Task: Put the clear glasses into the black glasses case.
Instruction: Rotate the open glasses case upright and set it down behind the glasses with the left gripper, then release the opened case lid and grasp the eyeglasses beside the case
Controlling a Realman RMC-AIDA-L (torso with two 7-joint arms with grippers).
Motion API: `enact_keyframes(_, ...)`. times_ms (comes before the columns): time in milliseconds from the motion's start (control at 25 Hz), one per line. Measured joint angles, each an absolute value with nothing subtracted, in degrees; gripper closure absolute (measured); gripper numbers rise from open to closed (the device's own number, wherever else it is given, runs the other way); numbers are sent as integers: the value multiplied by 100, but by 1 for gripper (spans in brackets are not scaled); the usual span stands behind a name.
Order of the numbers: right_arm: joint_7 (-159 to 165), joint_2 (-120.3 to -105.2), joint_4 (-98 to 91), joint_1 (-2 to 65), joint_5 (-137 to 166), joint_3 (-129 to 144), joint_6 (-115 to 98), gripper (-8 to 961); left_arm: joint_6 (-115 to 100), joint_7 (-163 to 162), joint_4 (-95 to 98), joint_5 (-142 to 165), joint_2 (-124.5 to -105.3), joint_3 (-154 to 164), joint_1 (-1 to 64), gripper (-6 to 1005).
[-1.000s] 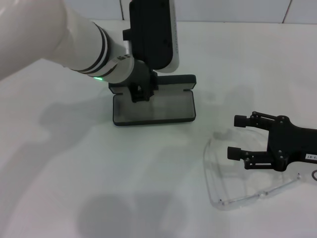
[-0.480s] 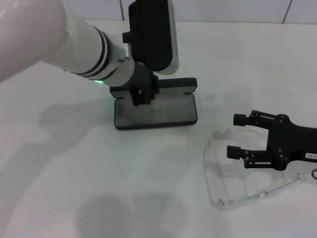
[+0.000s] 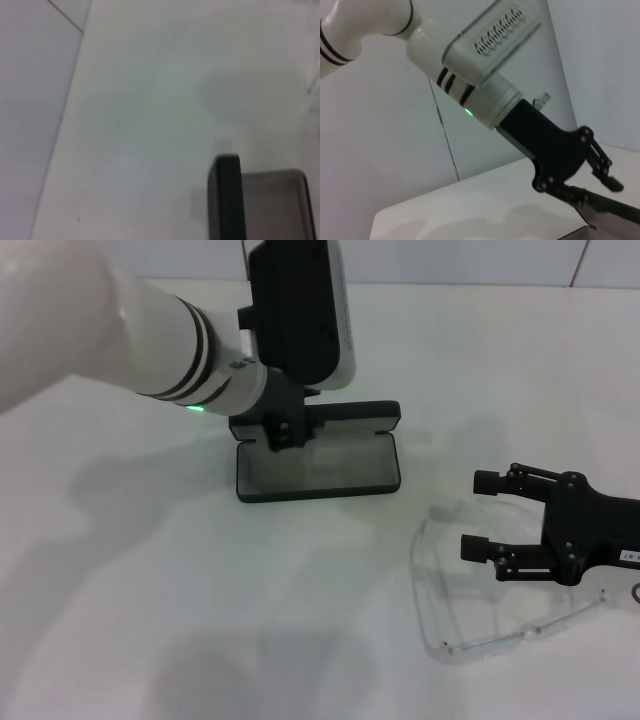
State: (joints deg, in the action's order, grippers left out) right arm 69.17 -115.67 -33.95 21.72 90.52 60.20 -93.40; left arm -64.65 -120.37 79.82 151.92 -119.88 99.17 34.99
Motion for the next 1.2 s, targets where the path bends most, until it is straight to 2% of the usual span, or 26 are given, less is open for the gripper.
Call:
enact_keyframes(320, 6916, -11566, -3359, 2161, 9051, 6021, -9343, 80, -6449, -11558, 9381, 13704, -11969, 9390, 2596, 670)
enact_keyframes(360, 6917, -11567, -3359, 2161, 9051, 6021, -9344, 80, -6458, -11149, 9592, 12881, -11968, 9149, 2236, 668)
enact_keyframes(680, 7195, -11516, -3656, 2173, 9058, 6021, -9346, 80, -7098, -9206, 8897, 9104, -11964, 7814, 1036, 651)
enact_keyframes(840, 7847, -11383, -4353, 2159, 9152, 6019, -9474, 80, -7986, -8653, 8013, 7807, -11950, 7135, 718, 643)
enact_keyframes(1080, 8770, -11112, -5339, 2303, 9346, 6019, -9761, 81, -8987, -8549, 6982, 7946, -11942, 6421, 612, 631)
enact_keyframes(1200, 9509, -11019, -6090, 2487, 9962, 6015, -9885, 81, -9111, -8319, 6830, 8055, -11942, 6387, 515, 572)
